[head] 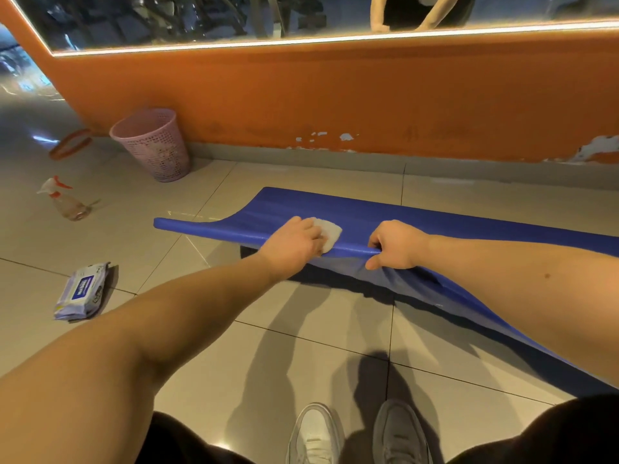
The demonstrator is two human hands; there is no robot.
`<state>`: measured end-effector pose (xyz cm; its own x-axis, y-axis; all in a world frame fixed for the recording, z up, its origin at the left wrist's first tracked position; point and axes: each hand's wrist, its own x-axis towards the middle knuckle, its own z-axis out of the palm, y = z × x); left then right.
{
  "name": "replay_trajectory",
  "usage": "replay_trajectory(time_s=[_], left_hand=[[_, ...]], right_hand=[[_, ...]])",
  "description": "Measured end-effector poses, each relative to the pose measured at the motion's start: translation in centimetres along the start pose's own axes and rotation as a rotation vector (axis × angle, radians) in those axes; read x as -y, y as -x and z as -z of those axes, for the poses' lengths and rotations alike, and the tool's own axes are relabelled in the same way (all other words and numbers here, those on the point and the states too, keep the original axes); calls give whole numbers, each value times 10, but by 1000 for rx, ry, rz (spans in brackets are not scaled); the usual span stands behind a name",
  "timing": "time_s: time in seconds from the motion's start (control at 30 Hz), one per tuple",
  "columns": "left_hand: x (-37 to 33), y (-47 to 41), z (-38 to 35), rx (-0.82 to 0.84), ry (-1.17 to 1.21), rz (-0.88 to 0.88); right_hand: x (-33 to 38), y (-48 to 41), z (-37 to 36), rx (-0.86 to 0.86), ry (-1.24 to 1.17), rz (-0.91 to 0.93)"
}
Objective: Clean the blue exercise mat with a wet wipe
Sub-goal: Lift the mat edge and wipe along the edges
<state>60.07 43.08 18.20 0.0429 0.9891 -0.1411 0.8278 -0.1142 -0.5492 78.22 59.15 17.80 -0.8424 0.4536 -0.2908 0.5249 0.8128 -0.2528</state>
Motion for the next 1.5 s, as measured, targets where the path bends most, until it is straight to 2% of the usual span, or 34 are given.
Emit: replay_trajectory(time_s=[0.23, 0.37, 0.53, 0.7, 0.8, 0.97, 1.1, 1.27, 1.4, 1.5], left_hand=[[63, 71, -22, 248, 12, 272], [69, 94, -15, 150, 171, 389], [62, 97, -25, 143, 288, 456], [48, 78, -41, 294, 203, 382], [46, 74, -49, 252, 112, 313], [56, 72, -57, 165, 120, 227], [61, 62, -49, 128, 70, 161], [67, 56, -46, 73, 13, 98], [80, 68, -57, 115, -17, 35], [107, 92, -73, 132, 34, 76]], right_hand=[[13, -3, 7, 71, 78, 35], [22, -1, 6, 127, 186, 72], [33, -8, -5, 129, 191, 140], [38, -17, -19, 161, 197, 130], [37, -17, -25, 160, 195, 100], [48, -15, -33, 163, 203, 82], [93, -32, -50, 24, 168, 118], [155, -73, -46, -75, 202, 9], [157, -78, -39, -79, 236, 27], [153, -79, -36, -80, 218, 46]])
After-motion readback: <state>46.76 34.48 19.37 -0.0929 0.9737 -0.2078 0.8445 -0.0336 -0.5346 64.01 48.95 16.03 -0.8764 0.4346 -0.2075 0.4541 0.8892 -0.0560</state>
